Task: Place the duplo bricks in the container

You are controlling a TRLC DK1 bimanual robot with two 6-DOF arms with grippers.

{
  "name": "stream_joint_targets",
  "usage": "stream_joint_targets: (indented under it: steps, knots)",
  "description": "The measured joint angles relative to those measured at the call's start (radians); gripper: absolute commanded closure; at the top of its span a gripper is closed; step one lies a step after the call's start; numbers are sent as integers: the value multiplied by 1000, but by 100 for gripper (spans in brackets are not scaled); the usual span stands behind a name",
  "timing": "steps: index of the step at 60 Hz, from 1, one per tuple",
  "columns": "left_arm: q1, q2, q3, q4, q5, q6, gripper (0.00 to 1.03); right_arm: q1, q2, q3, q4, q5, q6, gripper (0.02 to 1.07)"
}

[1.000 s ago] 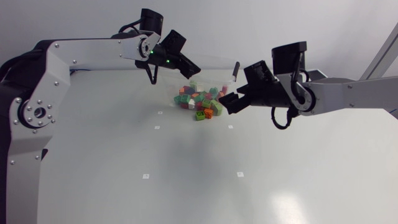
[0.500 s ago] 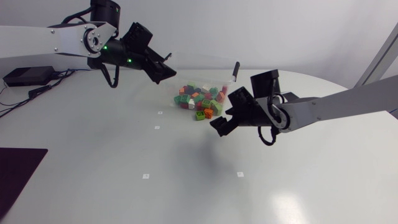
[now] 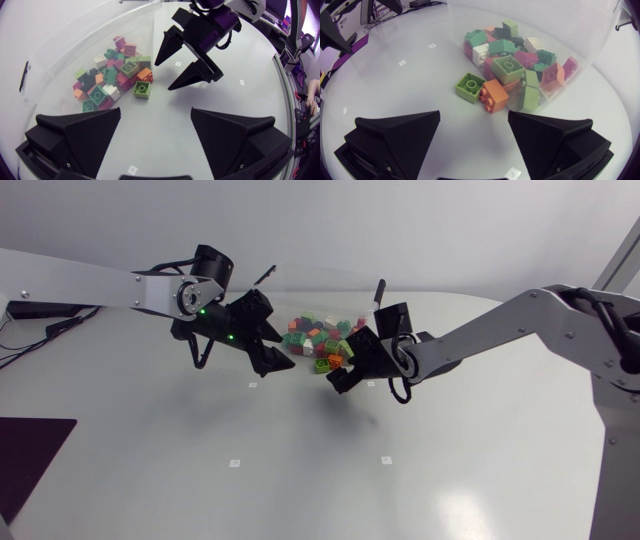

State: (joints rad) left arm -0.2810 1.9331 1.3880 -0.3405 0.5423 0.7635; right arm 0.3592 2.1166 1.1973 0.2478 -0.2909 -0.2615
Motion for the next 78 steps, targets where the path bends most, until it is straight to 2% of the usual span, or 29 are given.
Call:
stream_joint_targets:
  steps: [15, 24, 38, 40, 60, 78]
  knots:
    - [5, 0, 0, 1, 0, 9, 6, -7, 92, 120, -35, 2, -13, 11]
    - [5, 6, 0, 1, 0, 24, 6, -7, 130, 156, -54, 4, -28, 18]
    - [6, 18, 0, 1, 0, 27, 6, -7, 156, 190, -61, 4, -40, 66]
    - [7, 18, 0, 1, 0, 28, 6, -8, 159, 194, -61, 4, -43, 70]
    - [16, 21, 0, 1, 0, 45, 6, -14, 157, 182, -57, -2, -59, 79]
    - [-42, 154, 51, -13, 0, 50, 6, -66, -43, -62, -37, -42, -65, 79]
